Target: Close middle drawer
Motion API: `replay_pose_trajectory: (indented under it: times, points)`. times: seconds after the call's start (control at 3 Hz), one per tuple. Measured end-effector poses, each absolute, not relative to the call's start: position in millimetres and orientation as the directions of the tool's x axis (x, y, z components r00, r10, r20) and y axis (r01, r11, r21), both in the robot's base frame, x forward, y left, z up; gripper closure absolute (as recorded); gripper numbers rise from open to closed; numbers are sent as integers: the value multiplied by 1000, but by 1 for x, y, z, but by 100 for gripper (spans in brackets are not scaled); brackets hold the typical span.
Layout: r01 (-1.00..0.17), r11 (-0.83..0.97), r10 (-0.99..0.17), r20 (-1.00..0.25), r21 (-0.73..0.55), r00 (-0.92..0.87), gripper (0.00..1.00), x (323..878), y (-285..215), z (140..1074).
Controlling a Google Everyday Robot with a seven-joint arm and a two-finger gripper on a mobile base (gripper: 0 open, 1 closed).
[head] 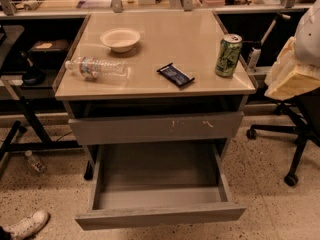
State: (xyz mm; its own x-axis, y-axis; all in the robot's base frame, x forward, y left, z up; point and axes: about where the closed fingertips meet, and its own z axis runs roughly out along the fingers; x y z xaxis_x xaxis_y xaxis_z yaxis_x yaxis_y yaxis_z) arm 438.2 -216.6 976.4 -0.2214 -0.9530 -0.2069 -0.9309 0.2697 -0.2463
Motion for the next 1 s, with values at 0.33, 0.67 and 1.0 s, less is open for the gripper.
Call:
replay_pose_trajectory:
  times: [0.33, 0.67, 1.0]
  points:
    - [-931, 270, -953, -207, -246, -221, 88, 438, -217, 976]
    - [-931, 270, -953, -207, -246, -221, 100, 438, -217, 976]
    - [-938, 278, -951, -192, -206, -240, 100, 426, -211, 951]
